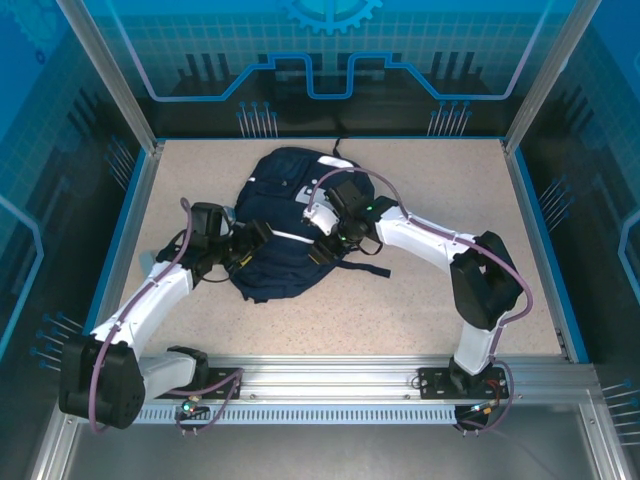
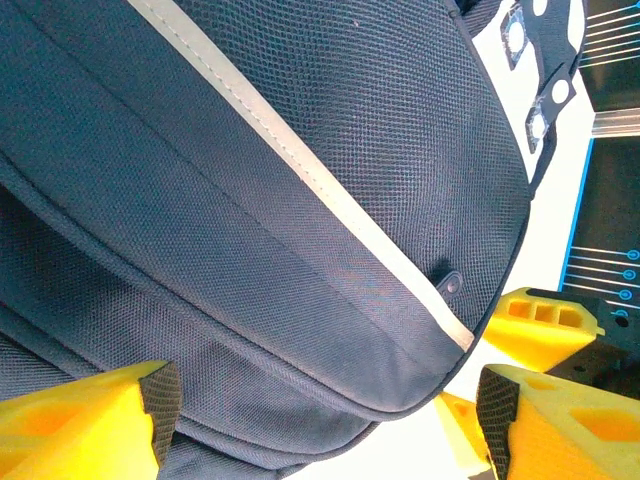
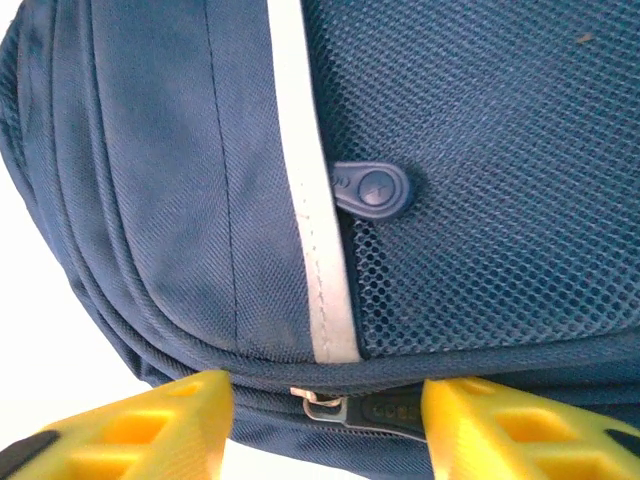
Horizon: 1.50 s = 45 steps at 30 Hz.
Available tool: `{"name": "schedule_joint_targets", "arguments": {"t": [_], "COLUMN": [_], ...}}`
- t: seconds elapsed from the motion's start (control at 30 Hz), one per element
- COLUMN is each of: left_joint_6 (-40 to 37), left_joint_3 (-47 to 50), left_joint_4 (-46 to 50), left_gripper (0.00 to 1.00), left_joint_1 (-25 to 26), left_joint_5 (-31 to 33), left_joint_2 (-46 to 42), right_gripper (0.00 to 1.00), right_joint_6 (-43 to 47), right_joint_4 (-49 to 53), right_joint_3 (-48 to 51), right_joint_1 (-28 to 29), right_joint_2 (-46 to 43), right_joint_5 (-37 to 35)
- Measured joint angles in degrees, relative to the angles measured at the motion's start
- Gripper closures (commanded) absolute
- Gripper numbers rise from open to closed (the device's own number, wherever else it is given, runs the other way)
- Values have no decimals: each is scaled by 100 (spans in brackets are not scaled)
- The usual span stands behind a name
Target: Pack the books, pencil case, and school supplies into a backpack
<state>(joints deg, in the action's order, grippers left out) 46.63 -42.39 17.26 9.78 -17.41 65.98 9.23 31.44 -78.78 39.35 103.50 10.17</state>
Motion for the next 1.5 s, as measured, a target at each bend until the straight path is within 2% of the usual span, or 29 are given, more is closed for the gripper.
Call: {"name": "schedule_joint_targets", "arguments": {"t": [0.2, 0.4, 0.5, 0.77, 0.9, 1.03, 1.23, 1.5], "left_joint_6": [103, 144, 146, 146, 173, 328, 610, 1014], "left_joint_3": [-7, -24, -35, -127, -151, -151, -151, -151], "left_joint_4": [-90, -131, -136, -175, -299, -415, -658, -813], "left_gripper": [21, 21, 21, 21, 22, 24, 30, 48], "left_joint_1": [120, 184, 203, 275, 358, 481, 625, 778], "left_joint_5": [2, 4, 2, 2, 0, 2, -2, 7], "left_joint_2": [116, 184, 271, 446, 529, 686, 964, 1174], "right_gripper": [28, 28, 35, 76, 89, 94, 95, 95], "right_joint_6": [367, 391, 297, 210, 208, 140, -48, -428], "right_joint_4": [170, 267, 278, 286, 310, 306, 105, -131], "right_joint_3": [-55, -306, -332, -332, -323, -245, 122, 516], "right_joint_1": [63, 35, 11, -68, -68, -68, -26, 433], "right_joint_2": [2, 260, 352, 358, 354, 273, -101, -409], "right_joint_5": [-129, -328, -361, -164, -61, -31, 50, -164]}}
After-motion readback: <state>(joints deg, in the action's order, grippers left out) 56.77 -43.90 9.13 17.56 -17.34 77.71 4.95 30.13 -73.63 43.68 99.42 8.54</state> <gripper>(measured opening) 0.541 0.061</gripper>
